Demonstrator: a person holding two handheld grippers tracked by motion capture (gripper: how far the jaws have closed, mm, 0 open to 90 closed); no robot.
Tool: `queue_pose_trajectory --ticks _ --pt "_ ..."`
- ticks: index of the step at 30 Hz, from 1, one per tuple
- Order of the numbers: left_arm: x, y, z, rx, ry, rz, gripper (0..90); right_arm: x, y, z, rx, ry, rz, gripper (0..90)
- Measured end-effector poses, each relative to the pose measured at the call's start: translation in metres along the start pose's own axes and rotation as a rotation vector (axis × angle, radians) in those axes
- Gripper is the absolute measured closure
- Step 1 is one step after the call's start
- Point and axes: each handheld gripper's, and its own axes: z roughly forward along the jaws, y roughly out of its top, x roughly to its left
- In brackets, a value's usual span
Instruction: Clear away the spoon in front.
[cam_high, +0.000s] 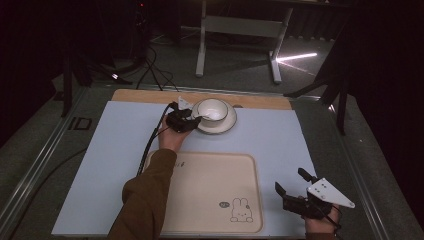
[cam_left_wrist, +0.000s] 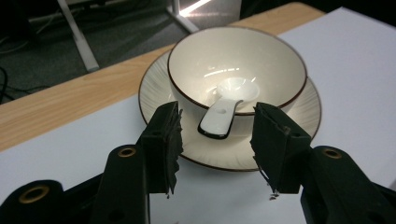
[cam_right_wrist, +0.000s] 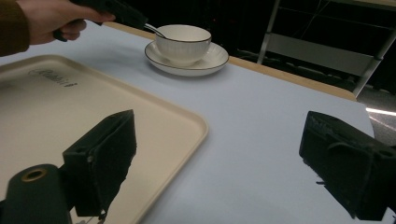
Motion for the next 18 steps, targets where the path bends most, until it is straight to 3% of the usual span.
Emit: queue_pose_trajectory --ticks 5,7,10,18 --pt "-0.001 0.001 0.011 0.021 -0.008 0.002 53.2 0.0 0.0 -0.001 -0.002 0.0 0.001 10.8" --pt "-0.001 0.001 0.014 0.036 -0.009 0.016 56.2 0.0 0.0 0.0 -0.003 0.0 0.002 10.8" --pt "0.0 0.002 0.017 0.064 -0.015 0.004 65.4 0.0 0.0 0.0 -0.002 0.0 0.001 10.8" --pt "-0.005 0.002 0.016 0.088 -0.034 0.021 73.4 0.0 0.0 -0.001 -0.003 -0.001 0.001 10.8"
